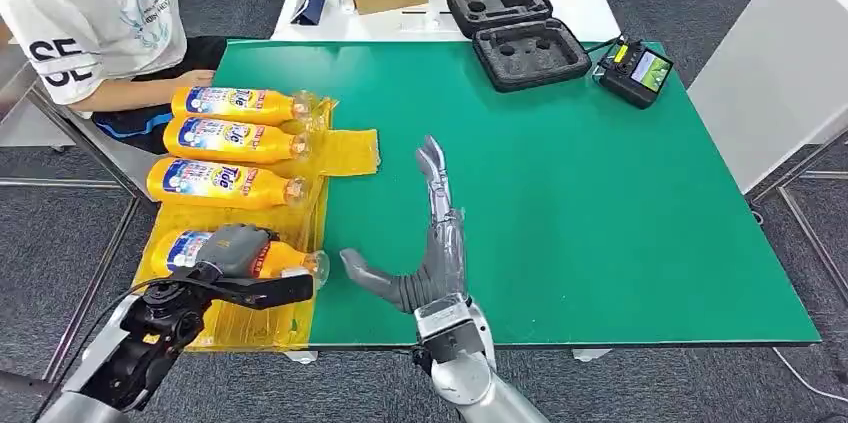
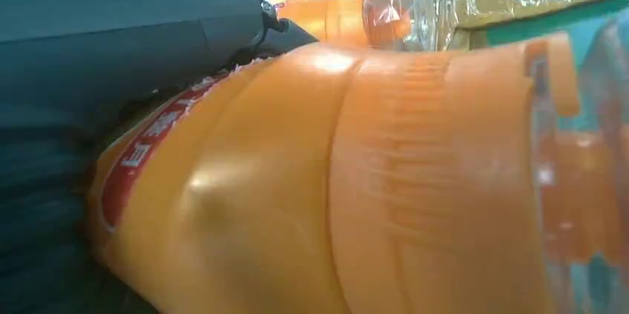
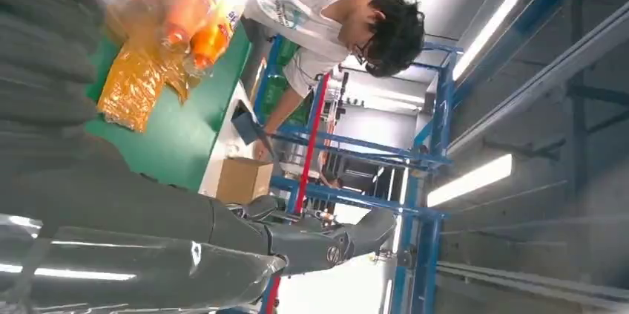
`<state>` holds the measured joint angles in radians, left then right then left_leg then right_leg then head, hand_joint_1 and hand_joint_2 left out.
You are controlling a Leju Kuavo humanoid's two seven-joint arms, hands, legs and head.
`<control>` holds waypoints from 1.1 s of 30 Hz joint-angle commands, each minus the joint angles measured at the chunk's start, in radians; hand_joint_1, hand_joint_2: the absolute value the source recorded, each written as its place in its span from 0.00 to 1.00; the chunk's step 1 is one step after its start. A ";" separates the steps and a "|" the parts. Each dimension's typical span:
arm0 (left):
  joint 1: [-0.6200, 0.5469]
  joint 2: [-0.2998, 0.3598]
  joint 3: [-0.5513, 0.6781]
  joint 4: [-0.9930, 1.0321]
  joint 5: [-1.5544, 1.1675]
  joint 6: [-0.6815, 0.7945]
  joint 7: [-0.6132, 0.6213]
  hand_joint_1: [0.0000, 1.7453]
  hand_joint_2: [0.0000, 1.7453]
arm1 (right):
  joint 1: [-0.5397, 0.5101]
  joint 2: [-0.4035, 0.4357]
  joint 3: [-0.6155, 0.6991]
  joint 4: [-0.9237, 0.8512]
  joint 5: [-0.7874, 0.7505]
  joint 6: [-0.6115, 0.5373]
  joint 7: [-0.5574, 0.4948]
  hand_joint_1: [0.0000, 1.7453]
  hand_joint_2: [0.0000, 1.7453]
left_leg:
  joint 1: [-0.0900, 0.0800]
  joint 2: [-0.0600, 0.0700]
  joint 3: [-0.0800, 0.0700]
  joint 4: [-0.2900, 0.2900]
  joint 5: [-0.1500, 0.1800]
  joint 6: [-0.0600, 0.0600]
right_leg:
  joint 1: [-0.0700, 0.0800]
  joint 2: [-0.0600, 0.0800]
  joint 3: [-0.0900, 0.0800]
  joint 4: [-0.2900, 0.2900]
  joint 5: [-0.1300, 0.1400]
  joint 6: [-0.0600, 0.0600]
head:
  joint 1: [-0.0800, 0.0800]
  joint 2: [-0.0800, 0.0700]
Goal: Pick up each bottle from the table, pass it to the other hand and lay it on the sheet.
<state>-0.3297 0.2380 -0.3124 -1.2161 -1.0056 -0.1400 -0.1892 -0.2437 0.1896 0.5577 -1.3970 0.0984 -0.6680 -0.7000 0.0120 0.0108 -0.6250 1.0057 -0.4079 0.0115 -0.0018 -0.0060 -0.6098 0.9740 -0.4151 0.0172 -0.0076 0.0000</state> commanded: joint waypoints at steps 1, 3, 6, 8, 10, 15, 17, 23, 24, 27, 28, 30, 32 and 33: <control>-0.063 -0.004 -0.025 0.137 0.068 -0.070 -0.035 1.00 1.00 | -0.030 -0.001 -0.024 0.086 -0.002 0.018 0.002 0.00 1.00 | 0.000 -0.002 0.007 -0.002 -0.001 0.000 | 0.000 -0.001 0.007 -0.001 -0.002 0.000 | 0.000 0.000; -0.072 0.005 -0.030 0.152 0.081 -0.090 -0.044 1.00 1.00 | -0.033 0.002 -0.024 0.099 -0.002 0.029 0.002 0.00 1.00 | 0.000 -0.001 0.005 -0.002 -0.001 0.000 | -0.001 0.000 0.005 -0.001 -0.001 0.000 | 0.000 0.000; -0.104 0.018 -0.035 0.201 0.113 -0.149 -0.065 1.00 1.00 | -0.037 0.008 -0.023 0.115 0.001 0.044 0.002 0.00 1.00 | 0.000 -0.002 0.005 -0.001 0.000 0.000 | 0.000 0.000 0.005 -0.001 -0.001 0.000 | 0.000 0.000; -0.138 0.018 -0.042 0.257 0.126 -0.178 -0.080 1.00 1.00 | -0.040 0.012 -0.025 0.125 0.002 0.051 0.002 0.00 1.00 | 0.000 -0.002 0.007 -0.002 -0.001 0.000 | -0.001 0.000 0.007 -0.001 -0.001 0.000 | 0.000 0.000; -0.167 0.021 -0.049 0.309 0.139 -0.202 -0.096 0.92 1.00 | -0.041 0.016 -0.026 0.134 0.003 0.058 0.002 0.00 1.00 | 0.000 -0.003 0.008 -0.002 0.000 0.000 | 0.000 -0.001 0.008 -0.001 -0.001 0.000 | 0.000 0.000; -0.182 0.019 -0.046 0.374 0.188 -0.234 -0.139 0.14 1.00 | -0.039 0.016 -0.028 0.146 0.002 0.067 0.002 0.00 1.00 | -0.001 -0.001 0.010 -0.002 0.000 0.000 | -0.001 0.001 0.010 -0.001 0.000 0.000 | 0.000 0.000; -0.182 0.019 -0.052 0.384 0.190 -0.235 -0.141 0.00 1.00 | -0.037 0.017 -0.030 0.148 0.002 0.065 0.002 0.00 1.00 | -0.001 -0.001 0.013 -0.003 0.000 0.000 | -0.001 0.001 0.012 -0.001 0.000 0.000 | 0.000 0.000; -0.187 0.013 -0.057 0.399 0.195 -0.238 -0.144 0.00 1.00 | -0.037 0.018 -0.033 0.153 0.001 0.065 0.002 0.00 1.00 | -0.001 -0.001 0.014 -0.003 0.000 0.000 | -0.001 0.001 0.014 -0.001 0.000 0.000 | 0.000 0.000; -0.187 0.013 -0.057 0.399 0.195 -0.238 -0.144 0.00 1.00 | -0.037 0.018 -0.033 0.153 0.001 0.065 0.002 0.00 1.00 | -0.001 0.000 0.014 -0.003 0.000 0.000 | -0.001 0.001 0.013 -0.001 0.000 0.000 | 0.000 0.000; -0.187 0.013 -0.057 0.399 0.195 -0.238 -0.144 0.00 1.00 | -0.037 0.018 -0.033 0.153 0.001 0.065 0.002 0.00 1.00 | -0.001 0.000 0.014 -0.003 0.000 -0.001 | -0.001 0.001 0.013 -0.001 0.000 0.000 | 0.000 0.000; -0.189 0.011 -0.060 0.403 0.196 -0.238 -0.146 0.00 1.00 | -0.038 0.017 -0.033 0.153 0.001 0.066 0.002 0.00 1.00 | 0.000 0.000 0.013 -0.002 0.000 -0.001 | -0.001 0.001 0.013 -0.001 0.000 0.000 | 0.000 0.000; -0.193 0.000 -0.058 0.419 0.221 -0.243 -0.161 0.00 1.00 | -0.038 0.019 -0.038 0.157 0.005 0.064 0.002 0.00 1.00 | 0.000 0.000 0.014 -0.003 0.000 -0.001 | -0.001 0.001 0.014 -0.001 0.000 0.000 | 0.000 0.000; -0.200 -0.009 -0.056 0.428 0.250 -0.258 -0.168 0.00 0.00 | -0.037 0.018 -0.043 0.161 0.007 0.063 0.002 0.00 1.00 | 0.000 -0.001 0.015 -0.003 0.000 -0.001 | -0.001 0.001 0.015 -0.001 0.000 -0.001 | 0.000 0.000; -0.203 -0.011 -0.050 0.430 0.265 -0.265 -0.173 0.00 0.00 | -0.036 0.018 -0.044 0.163 0.007 0.064 0.002 0.00 1.00 | -0.001 -0.001 0.015 -0.003 0.001 -0.001 | -0.001 0.001 0.014 -0.001 0.000 0.000 | 0.000 0.000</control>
<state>-0.5254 0.2487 -0.3323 -0.9174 -0.7969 -0.3697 -0.3472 -0.2467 0.2049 0.5493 -1.3092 0.1064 -0.6043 -0.7000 0.0124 0.0099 -0.6137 1.0048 -0.4072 0.0108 -0.0017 -0.0063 -0.5984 0.9742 -0.4149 0.0168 -0.0080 0.0000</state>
